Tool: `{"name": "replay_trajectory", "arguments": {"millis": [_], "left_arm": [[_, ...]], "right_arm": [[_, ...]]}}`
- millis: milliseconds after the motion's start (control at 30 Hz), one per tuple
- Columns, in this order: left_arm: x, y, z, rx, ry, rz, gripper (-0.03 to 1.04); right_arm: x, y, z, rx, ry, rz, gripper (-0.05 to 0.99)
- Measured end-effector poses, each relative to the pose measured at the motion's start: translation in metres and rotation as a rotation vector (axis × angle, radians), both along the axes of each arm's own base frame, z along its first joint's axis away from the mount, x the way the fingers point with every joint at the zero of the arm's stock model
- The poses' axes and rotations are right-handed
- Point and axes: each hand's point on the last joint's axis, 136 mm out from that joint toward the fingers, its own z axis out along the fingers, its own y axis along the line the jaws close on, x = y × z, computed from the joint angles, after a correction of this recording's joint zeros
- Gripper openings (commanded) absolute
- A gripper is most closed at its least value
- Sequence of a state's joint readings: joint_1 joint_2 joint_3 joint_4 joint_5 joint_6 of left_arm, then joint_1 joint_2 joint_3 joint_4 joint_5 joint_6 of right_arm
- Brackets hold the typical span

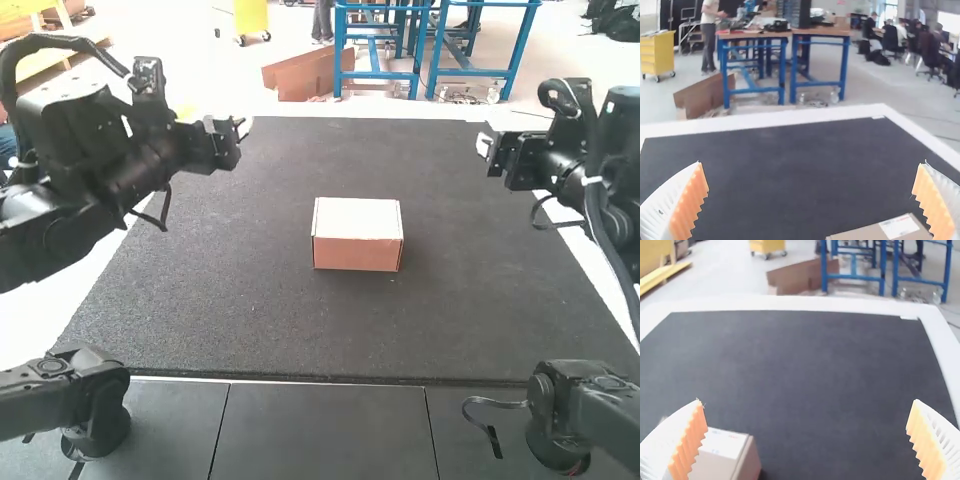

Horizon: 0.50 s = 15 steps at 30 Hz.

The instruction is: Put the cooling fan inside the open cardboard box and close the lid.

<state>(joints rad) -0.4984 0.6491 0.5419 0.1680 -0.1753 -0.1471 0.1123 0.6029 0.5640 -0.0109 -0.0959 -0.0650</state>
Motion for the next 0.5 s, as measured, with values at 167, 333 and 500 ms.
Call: {"name": "replay_trajectory", "arguments": {"millis": [167, 333, 500], "left_arm": [[-0.02, 0.019, -0.014, -0.028, -0.043, 0.043, 0.97], [-0.039, 0.035, -0.028, -0.059, -0.094, 0.073, 0.97], [-0.05, 0.045, -0.047, -0.067, -0.108, 0.093, 0.97]], "right_arm": [[-0.022, -0.005, -0.004, 0.008, -0.081, -0.01, 0.91], [-0.041, -0.01, -0.006, 0.015, -0.16, -0.032, 0.91], [-0.052, -0.016, 0.011, 0.029, -0.277, -0.056, 0.91]]}}
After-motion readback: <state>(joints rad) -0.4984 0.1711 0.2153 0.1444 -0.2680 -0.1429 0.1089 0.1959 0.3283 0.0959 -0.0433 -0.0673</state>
